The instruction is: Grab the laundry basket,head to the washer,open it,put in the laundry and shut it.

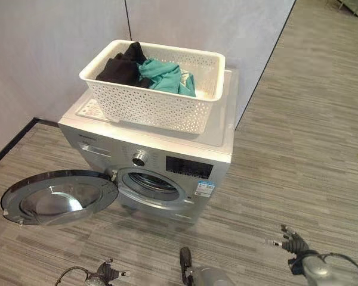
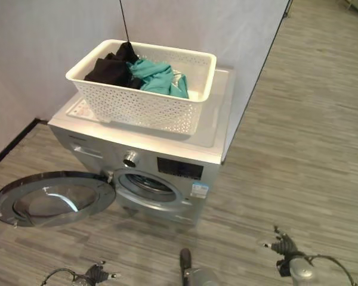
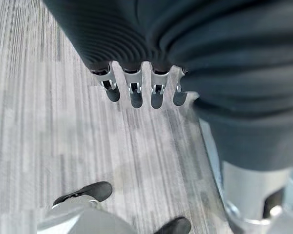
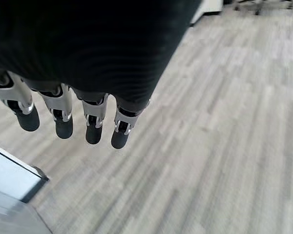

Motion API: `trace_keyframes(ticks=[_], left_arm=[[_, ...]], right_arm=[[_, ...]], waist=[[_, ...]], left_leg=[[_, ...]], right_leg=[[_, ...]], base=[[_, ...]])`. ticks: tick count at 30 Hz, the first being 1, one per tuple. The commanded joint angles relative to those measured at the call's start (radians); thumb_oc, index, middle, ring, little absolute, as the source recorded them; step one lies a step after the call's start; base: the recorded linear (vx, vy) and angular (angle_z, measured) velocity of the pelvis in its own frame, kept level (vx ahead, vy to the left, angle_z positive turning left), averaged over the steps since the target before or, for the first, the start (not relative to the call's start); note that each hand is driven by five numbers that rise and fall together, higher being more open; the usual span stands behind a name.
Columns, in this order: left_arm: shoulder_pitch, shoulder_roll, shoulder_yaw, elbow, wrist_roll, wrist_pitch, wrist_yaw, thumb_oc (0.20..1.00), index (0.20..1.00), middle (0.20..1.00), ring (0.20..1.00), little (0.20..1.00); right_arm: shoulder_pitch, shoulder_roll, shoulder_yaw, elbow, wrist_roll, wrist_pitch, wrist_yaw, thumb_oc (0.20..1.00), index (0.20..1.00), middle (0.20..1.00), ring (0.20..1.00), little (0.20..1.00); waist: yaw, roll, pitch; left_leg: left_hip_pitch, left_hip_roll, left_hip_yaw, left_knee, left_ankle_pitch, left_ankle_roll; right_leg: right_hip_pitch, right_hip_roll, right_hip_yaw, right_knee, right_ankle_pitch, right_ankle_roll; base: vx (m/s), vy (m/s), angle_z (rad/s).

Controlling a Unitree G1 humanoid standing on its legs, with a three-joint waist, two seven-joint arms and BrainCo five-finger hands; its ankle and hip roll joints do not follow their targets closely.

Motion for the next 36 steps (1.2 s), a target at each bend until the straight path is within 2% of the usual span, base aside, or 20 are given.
trace_keyframes(ticks=[1, 7, 14, 18, 23, 25, 26, 28, 29, 30, 31, 33, 34, 36], left_arm=[[0.048, 0.060, 0.029, -0.014, 0.016, -0.006, 0.008, 1.000, 1.000, 1.000, 1.000, 1.000], [0.079, 0.062, 0.065, 0.014, 0.054, -0.005, -0.020, 1.000, 1.000, 1.000, 1.000, 1.000], [0.062, 0.075, 0.102, -0.004, 0.050, -0.013, -0.020, 1.000, 1.000, 1.000, 1.000, 1.000], [0.055, 0.069, 0.101, -0.034, 0.043, -0.017, -0.019, 1.000, 1.000, 1.000, 1.000, 1.000], [0.057, 0.057, 0.094, -0.048, 0.047, -0.019, -0.006, 1.000, 1.000, 1.000, 1.000, 1.000], [0.058, 0.055, 0.087, -0.054, 0.049, -0.017, -0.003, 1.000, 1.000, 1.000, 1.000, 1.000], [0.055, 0.055, 0.067, -0.040, 0.051, -0.010, 0.001, 1.000, 1.000, 1.000, 1.000, 1.000], [0.049, 0.054, 0.066, -0.025, 0.053, -0.007, 0.003, 1.000, 1.000, 1.000, 1.000, 1.000], [0.044, 0.052, 0.060, -0.006, 0.050, 0.001, -0.001, 1.000, 1.000, 1.000, 1.000, 1.000], [0.045, 0.051, 0.061, -0.007, 0.049, 0.001, -0.003, 1.000, 1.000, 1.000, 1.000, 1.000], [0.045, 0.047, 0.058, -0.005, 0.053, 0.002, -0.009, 1.000, 1.000, 1.000, 1.000, 1.000], [0.047, 0.041, 0.048, 0.000, 0.057, 0.000, -0.010, 1.000, 1.000, 1.000, 1.000, 1.000], [0.046, 0.031, 0.030, 0.005, 0.056, 0.000, -0.006, 1.000, 1.000, 1.000, 1.000, 1.000], [0.039, 0.028, 0.024, -0.001, 0.054, 0.002, -0.002, 1.000, 1.000, 1.000, 1.000, 1.000]], right_arm=[[-0.004, -0.040, -0.074, -0.187, -0.028, -0.061, -0.002, 1.000, 1.000, 1.000, 1.000, 1.000], [0.098, -0.131, -0.201, -0.381, -0.072, -0.068, 0.024, 1.000, 1.000, 1.000, 1.000, 1.000], [0.143, -0.163, -0.369, -0.566, -0.089, -0.081, -0.008, 1.000, 1.000, 1.000, 1.000, 1.000], [0.125, -0.208, -0.474, -0.641, -0.103, -0.091, -0.051, 1.000, 1.000, 1.000, 1.000, 1.000], [0.045, -0.261, -0.578, -0.729, -0.175, -0.117, -0.151, 1.000, 1.000, 1.000, 1.000, 1.000], [0.015, -0.268, -0.572, -0.730, -0.171, -0.125, -0.173, 1.000, 1.000, 1.000, 1.000, 1.000], [-0.050, -0.290, -0.554, -0.727, -0.164, -0.137, -0.210, 1.000, 1.000, 1.000, 1.000, 1.000], [-0.079, -0.303, -0.532, -0.717, -0.176, -0.135, -0.217, 1.000, 1.000, 1.000, 1.000, 1.000], [-0.117, -0.359, -0.510, -0.710, -0.232, -0.112, -0.227, 1.000, 1.000, 1.000, 1.000, 1.000], [-0.121, -0.387, -0.507, -0.708, -0.263, -0.102, -0.225, 1.000, 1.000, 1.000, 1.000, 1.000], [-0.109, -0.405, -0.522, -0.715, -0.290, -0.095, -0.234, 1.000, 1.000, 1.000, 1.000, 1.000], [-0.100, -0.408, -0.542, -0.720, -0.301, -0.092, -0.246, 1.000, 1.000, 1.000, 1.000, 1.000], [-0.120, -0.374, -0.534, -0.724, -0.281, -0.101, -0.268, 1.000, 1.000, 1.000, 1.000, 1.000], [-0.131, -0.333, -0.505, -0.736, -0.284, -0.097, -0.268, 1.000, 1.000, 1.000, 1.000, 1.000]], waist=[[0.004, -0.048, -0.013], [-0.009, -0.056, -0.031], [-0.023, -0.067, -0.046], [-0.022, -0.065, -0.058], [-0.006, -0.065, -0.068], [-0.003, -0.063, -0.065], [0.011, -0.070, -0.061], [0.014, -0.074, -0.061], [0.025, -0.080, -0.062], [0.022, -0.079, -0.059], [0.009, -0.075, -0.060], [0.006, -0.069, -0.060], [0.018, -0.060, -0.056], [0.014, -0.057, -0.050]], left_leg=[[-0.007, -0.015, 0.044, 0.020, -0.028, 0.031], [0.014, -0.030, 0.078, -0.017, -0.046, 0.047], [0.044, -0.043, 0.108, -0.047, -0.058, 0.064], [0.058, -0.042, 0.107, -0.063, -0.060, 0.068], [0.069, -0.034, 0.092, -0.070, -0.064, 0.068], [0.066, -0.033, 0.086, -0.066, -0.066, 0.068], [0.053, -0.031, 0.071, -0.051, -0.067, 0.067], [0.045, -0.032, 0.056, -0.037, -0.071, 0.066], [0.027, -0.034, 0.009, -0.007, -0.068, 0.063], [0.016, -0.035, -0.019, 0.010, -0.069, 0.063], [0.001, -0.037, -0.051, 0.024, -0.067, 0.065], [-0.007, -0.037, -0.070, 0.036, -0.069, 0.065], [-0.012, -0.034, -0.107, 0.038, -0.061, 0.065], [-0.029, -0.033, -0.136, 0.043, -0.050, 0.064]], right_leg=[[-0.019, -0.124, 0.123, 0.079, -0.055, 0.123], [-0.014, -0.129, 0.167, 0.032, -0.012, 0.139], [-0.007, -0.126, 0.208, 0.004, 0.016, 0.150], [0.000, -0.125, 0.209, -0.007, 0.018, 0.149], [0.010, -0.125, 0.199, -0.015, 0.010, 0.144], [0.008, -0.124, 0.196, -0.017, 0.011, 0.144], [0.009, -0.122, 0.203, -0.025, 0.013, 0.140], [0.013, -0.121, 0.210, -0.029, 0.011, 0.137], [0.022, -0.110, 0.253, -0.022, -0.003, 0.134], [0.022, -0.096, 0.293, -0.006, -0.018, 0.133], [0.024, -0.071, 0.362, 0.015, -0.040, 0.126], [0.018, -0.057, 0.384, 0.032, -0.059, 0.121], [0.015, -0.056, 0.385, 0.037, -0.060, 0.118], [0.005, -0.060, 0.362, 0.054, -0.068, 0.115]], base=[[-0.02, 0.060, -0.11], [0.01, 0.050, -0.33], [0.00, 0.039, -0.23], [0.01, 0.010, -0.06], [0.03, -0.004, 0.01], [0.00, -0.021, 0.00], [0.01, -0.053, 0.04], [0.03, -0.050, 0.23], [0.06, -0.038, 0.42], [0.09, -0.028, 0.49], [0.05, 0.001, 0.53], [0.05, 0.016, 1.18], [0.05, 0.006, 1.22], [0.03, -0.016, 0.56]])
